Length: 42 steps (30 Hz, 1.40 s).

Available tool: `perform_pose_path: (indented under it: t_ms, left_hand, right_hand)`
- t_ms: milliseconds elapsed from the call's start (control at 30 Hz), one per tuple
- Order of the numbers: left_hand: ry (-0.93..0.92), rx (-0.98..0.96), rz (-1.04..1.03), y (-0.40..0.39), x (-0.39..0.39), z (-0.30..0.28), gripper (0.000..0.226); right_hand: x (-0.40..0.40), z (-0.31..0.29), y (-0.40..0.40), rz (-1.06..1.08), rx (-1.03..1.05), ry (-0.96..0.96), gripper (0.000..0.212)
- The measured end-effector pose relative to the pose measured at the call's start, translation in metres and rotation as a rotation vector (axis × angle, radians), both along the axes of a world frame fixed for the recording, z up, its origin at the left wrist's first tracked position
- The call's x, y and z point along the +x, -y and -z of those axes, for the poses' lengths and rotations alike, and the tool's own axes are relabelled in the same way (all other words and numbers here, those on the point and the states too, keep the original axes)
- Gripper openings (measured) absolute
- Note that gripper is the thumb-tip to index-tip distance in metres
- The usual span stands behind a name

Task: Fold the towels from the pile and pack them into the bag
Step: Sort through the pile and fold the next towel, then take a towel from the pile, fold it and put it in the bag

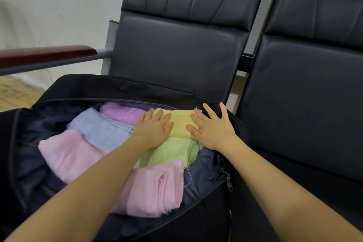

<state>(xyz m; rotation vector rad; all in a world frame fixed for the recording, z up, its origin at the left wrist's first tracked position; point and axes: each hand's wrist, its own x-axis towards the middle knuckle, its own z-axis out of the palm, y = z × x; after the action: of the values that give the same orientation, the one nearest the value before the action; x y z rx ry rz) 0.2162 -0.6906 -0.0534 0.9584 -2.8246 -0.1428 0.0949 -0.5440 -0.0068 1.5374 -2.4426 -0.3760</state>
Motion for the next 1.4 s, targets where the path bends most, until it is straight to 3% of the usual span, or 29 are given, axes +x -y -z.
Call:
perform_pose_path:
  t_ms: [133,233,333,500,733,1033,1267,1400]
  left_hand:
    - [-0.030,-0.102,-0.003,-0.016,0.016,-0.018,0.055]
    - [-0.077,-0.181,0.024,-0.042,0.039,-0.038,0.070]
    - [-0.115,-0.184,0.040,-0.081,0.054,-0.058,0.050]
    - [-0.194,-0.201,0.152,-0.167,0.063,-0.081,0.054]
    - [-0.269,-0.160,0.473,-0.325,0.012,-0.088,0.046]
    - [-0.297,0.060,0.800,-0.538,-0.081,-0.073,0.043]
    - [-0.249,0.213,0.990,-0.680,-0.131,-0.045,0.039]
    - [-0.208,0.267,1.069,-0.737,-0.158,-0.031,0.056]
  right_hand:
    - [0.011,-0.013,-0.012,-0.021,-0.025,0.027,0.059]
    - [0.029,-0.024,-0.036,-0.061,-0.115,0.061,0.055]
    - [0.048,-0.031,-0.077,-0.070,-0.240,0.071,0.067]
    - [0.063,-0.036,-0.166,0.022,-0.382,0.146,0.050]
    - [0.048,-0.031,-0.348,0.251,-0.537,0.182,0.045]
    - [-0.009,-0.016,-0.566,0.639,-0.760,0.122,0.031]
    - [-0.030,0.018,-0.704,1.006,-0.648,0.003,0.040]
    - [-0.040,0.033,-0.747,1.103,-0.724,-0.090,0.047]
